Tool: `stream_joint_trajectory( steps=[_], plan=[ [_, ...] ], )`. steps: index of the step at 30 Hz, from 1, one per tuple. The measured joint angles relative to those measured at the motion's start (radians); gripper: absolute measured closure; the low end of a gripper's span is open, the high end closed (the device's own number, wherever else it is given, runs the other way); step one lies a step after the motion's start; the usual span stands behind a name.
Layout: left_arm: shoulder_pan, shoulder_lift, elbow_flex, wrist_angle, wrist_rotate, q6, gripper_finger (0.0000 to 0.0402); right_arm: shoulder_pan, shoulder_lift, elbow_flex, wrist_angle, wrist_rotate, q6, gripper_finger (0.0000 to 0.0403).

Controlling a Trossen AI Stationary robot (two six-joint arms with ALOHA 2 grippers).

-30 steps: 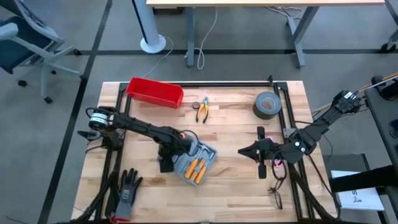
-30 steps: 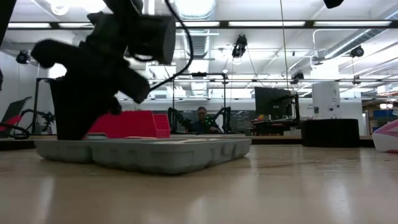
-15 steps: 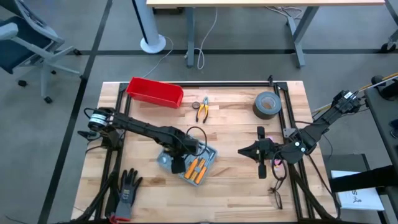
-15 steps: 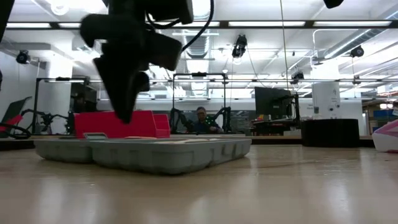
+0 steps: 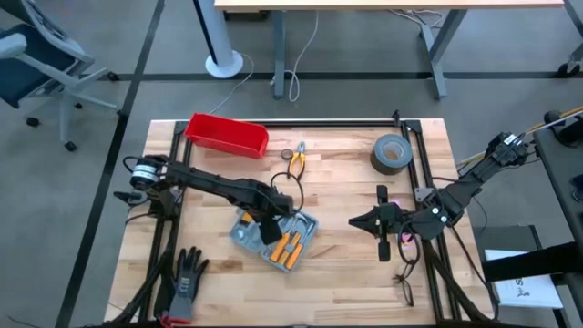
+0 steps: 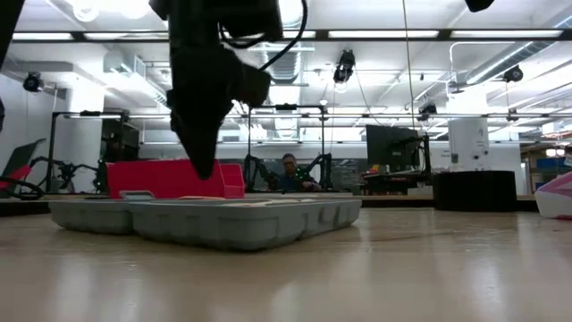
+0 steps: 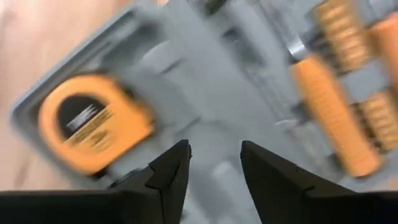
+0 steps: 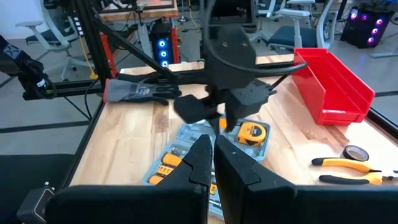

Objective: Prefit tool cases
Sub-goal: Remove the hex keys from the gray toolbox

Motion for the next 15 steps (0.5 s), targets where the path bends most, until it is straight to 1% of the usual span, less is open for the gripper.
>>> stream_joint_trajectory(
  steps=[2,6,9,13,15],
  plan=[
    [0.018,0.0,-0.008,-0.036,-0.006,0.0,0.0254,0.0,0.0,0.0,0.0,0.0,0.0,0.0403],
    [0.045,0.0,-0.016,-0.074,-0.055,0.012,0.0254,0.0,0.0,0.0,0.0,0.0,-0.001,0.0403],
    [0.059,0.0,-0.02,-0.102,-0.062,0.039,0.0249,0.0,0.0,0.0,0.001,0.0,-0.001,0.0403],
    [0.063,0.0,-0.044,-0.113,-0.065,0.097,0.0244,0.0,0.0,0.0,0.001,0.0,-0.001,0.0403],
    [0.061,0.0,-0.065,-0.116,-0.066,0.15,0.0242,0.0,0.0,0.0,0.001,0.0,-0.001,0.0403]
  ],
)
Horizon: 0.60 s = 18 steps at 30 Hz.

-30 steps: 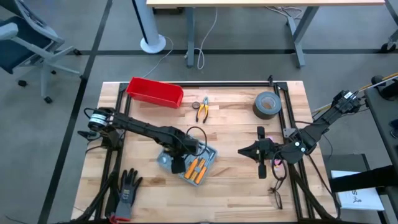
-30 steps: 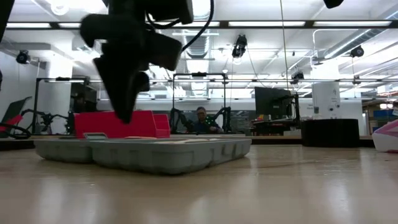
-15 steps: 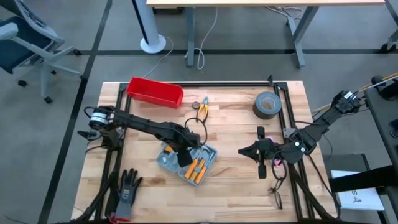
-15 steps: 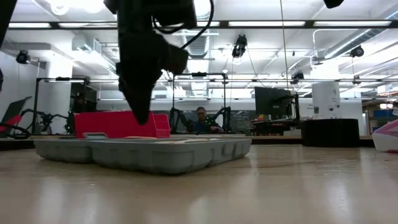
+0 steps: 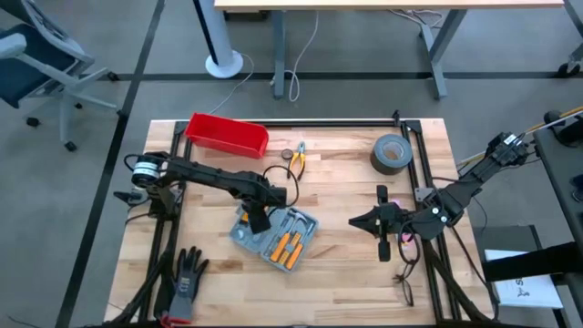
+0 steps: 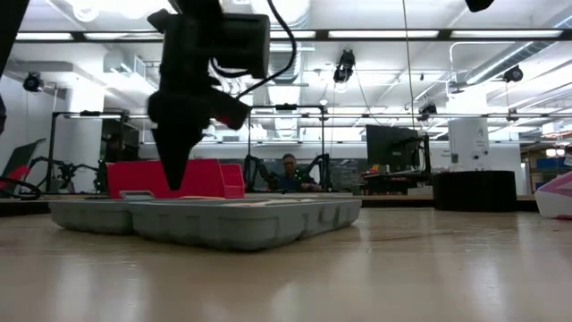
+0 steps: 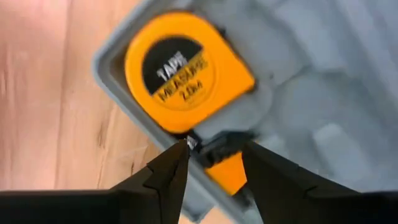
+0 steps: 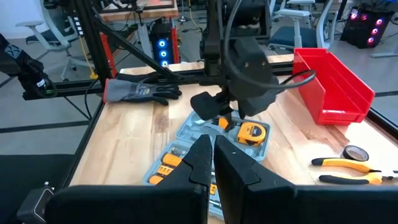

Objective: Prefit tool cases
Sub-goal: Remove the hex keys from the gray toolbox

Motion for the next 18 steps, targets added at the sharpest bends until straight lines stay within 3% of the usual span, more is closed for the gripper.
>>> stream_joint_trajectory(
  steps=[4,18],
  plan=[
    [-0.003,0.0,-0.043,-0.006,-0.009,0.089,0.0243,0.0,0.0,0.0,0.0,0.0,0.004,0.0403],
    [-0.009,-0.003,-0.082,0.036,-0.034,0.114,0.0254,0.0,0.0,0.0,0.0,0.0,0.005,0.0403]
  ],
)
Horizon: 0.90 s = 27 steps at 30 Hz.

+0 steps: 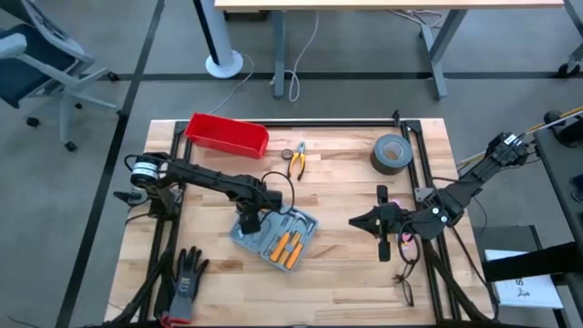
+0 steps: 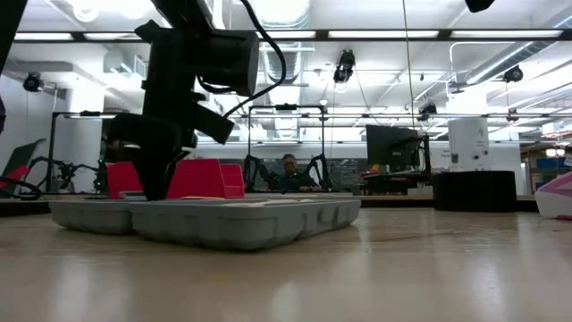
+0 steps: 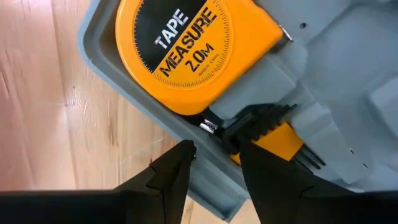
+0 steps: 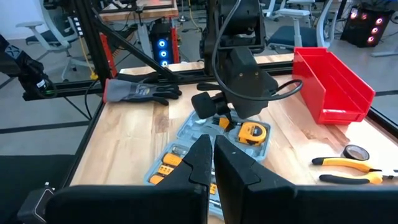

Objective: Prefit tool cases
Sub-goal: Remove the hex keys from the gray toolbox

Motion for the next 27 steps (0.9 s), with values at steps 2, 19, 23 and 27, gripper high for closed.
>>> stream_joint_trajectory(
  steps=[2,19,23,27],
  plan=[
    [-0.003,0.0,0.001,0.009,0.0,-0.005,0.025,0.0,0.0,0.0,0.0,0.0,0.0,0.0403],
    [-0.026,-0.055,0.0,0.048,0.057,-0.054,0.0238,0.0,0.0,0.0,0.0,0.0,0.003,0.0403],
    [-0.032,-0.05,0.0,0.053,0.057,-0.054,0.0248,0.0,0.0,0.0,0.0,0.0,0.003,0.0403],
    [-0.033,-0.036,0.0,0.06,0.057,-0.042,0.0254,0.0,0.0,0.0,0.0,0.0,0.003,0.0403]
  ],
)
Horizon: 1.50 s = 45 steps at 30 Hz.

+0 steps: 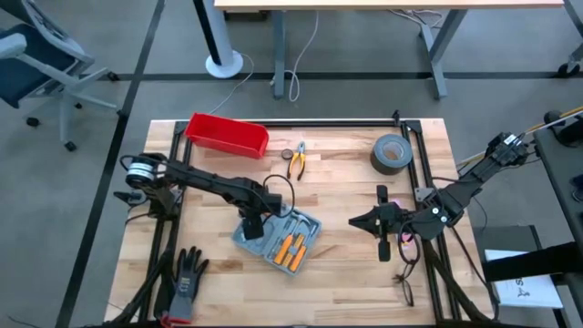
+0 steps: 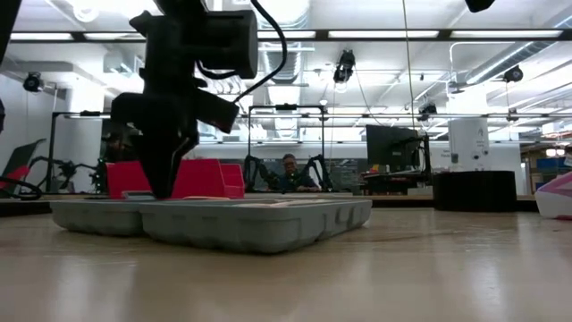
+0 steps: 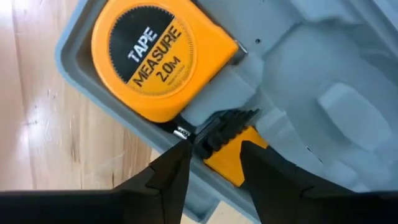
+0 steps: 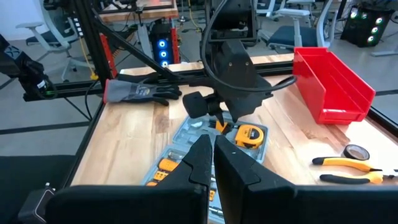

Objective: Prefit tool cases
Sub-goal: Remove the hex keys from the gray toolbox

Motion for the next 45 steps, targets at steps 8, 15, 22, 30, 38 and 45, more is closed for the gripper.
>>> stream_joint_trajectory(
  steps=[8,15,22,30,38,45],
  plan=[
    [0.0,0.017,-0.017,0.081,-0.002,0.029,0.0253,0.0,0.0,0.0,0.0,0.0,0.0,0.0403],
    [0.0,0.026,-0.062,0.109,-0.007,0.029,0.0264,0.0,0.0,0.0,0.0,0.0,0.0,0.0403],
    [0.0,0.029,-0.063,0.128,-0.019,0.029,0.0321,0.0,0.0,0.0,0.0,0.0,0.0,0.0403],
    [-0.003,0.031,-0.044,0.134,-0.014,0.022,0.0396,0.0,0.0,0.0,0.0,0.0,0.0,0.0403],
    [-0.006,0.036,0.027,0.076,-0.001,0.022,0.04,0.0,0.0,0.0,-0.001,0.0,-0.001,0.0403],
    [-0.015,0.036,0.102,0.001,-0.004,0.023,0.0401,0.0,0.0,0.0,-0.001,0.0,-0.002,0.0403]
  ],
)
